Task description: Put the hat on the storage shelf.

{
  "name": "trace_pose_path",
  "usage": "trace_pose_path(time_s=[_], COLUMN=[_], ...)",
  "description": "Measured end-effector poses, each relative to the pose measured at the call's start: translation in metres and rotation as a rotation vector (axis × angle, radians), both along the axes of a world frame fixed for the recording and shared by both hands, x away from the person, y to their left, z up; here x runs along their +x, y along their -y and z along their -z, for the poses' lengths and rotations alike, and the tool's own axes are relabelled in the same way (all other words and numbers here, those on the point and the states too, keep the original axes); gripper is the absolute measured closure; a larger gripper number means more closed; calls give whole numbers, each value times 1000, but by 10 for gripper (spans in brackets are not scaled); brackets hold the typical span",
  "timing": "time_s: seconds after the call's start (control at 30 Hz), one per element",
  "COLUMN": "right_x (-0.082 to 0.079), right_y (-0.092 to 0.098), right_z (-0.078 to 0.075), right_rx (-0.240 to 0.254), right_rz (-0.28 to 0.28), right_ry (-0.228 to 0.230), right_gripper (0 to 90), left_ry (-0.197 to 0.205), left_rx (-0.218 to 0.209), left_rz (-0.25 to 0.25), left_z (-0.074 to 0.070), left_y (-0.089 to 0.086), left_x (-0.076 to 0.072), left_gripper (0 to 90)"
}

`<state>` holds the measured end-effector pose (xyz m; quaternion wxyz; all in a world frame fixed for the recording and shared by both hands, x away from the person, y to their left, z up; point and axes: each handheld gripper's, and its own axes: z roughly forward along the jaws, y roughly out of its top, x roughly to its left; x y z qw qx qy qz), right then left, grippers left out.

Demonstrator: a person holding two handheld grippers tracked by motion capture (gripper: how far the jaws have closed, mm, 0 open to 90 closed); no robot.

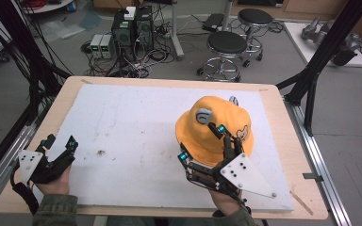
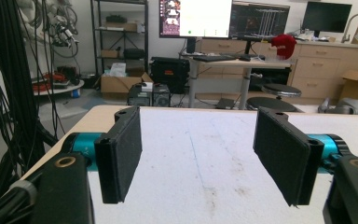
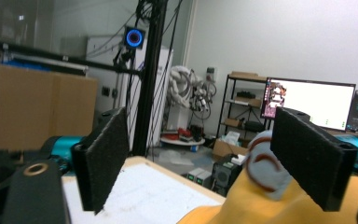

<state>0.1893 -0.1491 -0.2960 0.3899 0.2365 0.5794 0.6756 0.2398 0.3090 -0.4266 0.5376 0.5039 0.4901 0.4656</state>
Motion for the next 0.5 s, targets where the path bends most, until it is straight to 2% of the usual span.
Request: trace_pose_path(time_s=[0.27, 0.5], right_x=[2, 2], right_y=[24, 45], right_z=[-11, -19], right_rx=[69, 97], right_rz=[42, 101], right_ry=[16, 29], right_gripper=[150, 139], left_ry=[-2, 0], left_rx=[-1, -4], left_rz=[0, 1], left_z=[0, 0], left_y=[0, 0], left_x=[0, 0], left_gripper=[326, 326])
